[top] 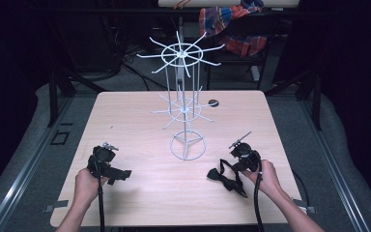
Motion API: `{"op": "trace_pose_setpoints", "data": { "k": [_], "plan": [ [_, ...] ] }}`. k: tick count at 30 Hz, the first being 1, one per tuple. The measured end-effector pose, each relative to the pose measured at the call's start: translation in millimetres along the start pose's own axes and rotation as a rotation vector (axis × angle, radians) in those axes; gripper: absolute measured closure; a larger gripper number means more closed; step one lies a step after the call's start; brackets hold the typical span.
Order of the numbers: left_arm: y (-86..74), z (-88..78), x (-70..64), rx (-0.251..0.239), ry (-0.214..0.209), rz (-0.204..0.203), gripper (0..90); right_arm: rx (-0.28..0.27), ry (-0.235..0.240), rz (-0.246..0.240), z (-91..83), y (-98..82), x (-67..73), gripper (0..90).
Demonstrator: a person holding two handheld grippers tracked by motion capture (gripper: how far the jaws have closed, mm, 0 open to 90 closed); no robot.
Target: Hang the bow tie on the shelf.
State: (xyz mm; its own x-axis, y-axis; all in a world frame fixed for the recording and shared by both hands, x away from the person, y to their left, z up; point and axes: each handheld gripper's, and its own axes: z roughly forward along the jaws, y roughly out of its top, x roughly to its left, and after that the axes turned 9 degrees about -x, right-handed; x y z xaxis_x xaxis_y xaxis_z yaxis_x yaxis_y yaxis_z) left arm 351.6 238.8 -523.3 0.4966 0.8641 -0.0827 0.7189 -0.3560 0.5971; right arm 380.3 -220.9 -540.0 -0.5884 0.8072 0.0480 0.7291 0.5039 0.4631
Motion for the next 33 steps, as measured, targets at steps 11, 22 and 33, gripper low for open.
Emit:
{"op": "trace_pose_setpoints", "data": {
  "k": [11, 22, 33],
  "plan": [
    [-0.5, -0.4, 0.2, 0.005, -0.007, 0.001, 0.1, -0.091, 0.013, 0.019, -22.7, 4.3, 2.9, 90.0],
    [-0.3, 0.1, 0.0, 0.006, -0.009, 0.004, 0.1, -0.186, 0.042, 0.028, -45.9, 6.7, 8.1, 90.0],
    [-0.4, 1.1, -0.3, 0.013, -0.019, 0.008, 0.1, -0.233, 0.037, -0.001, -64.0, 9.3, 13.3, 90.0]
  ]
}}
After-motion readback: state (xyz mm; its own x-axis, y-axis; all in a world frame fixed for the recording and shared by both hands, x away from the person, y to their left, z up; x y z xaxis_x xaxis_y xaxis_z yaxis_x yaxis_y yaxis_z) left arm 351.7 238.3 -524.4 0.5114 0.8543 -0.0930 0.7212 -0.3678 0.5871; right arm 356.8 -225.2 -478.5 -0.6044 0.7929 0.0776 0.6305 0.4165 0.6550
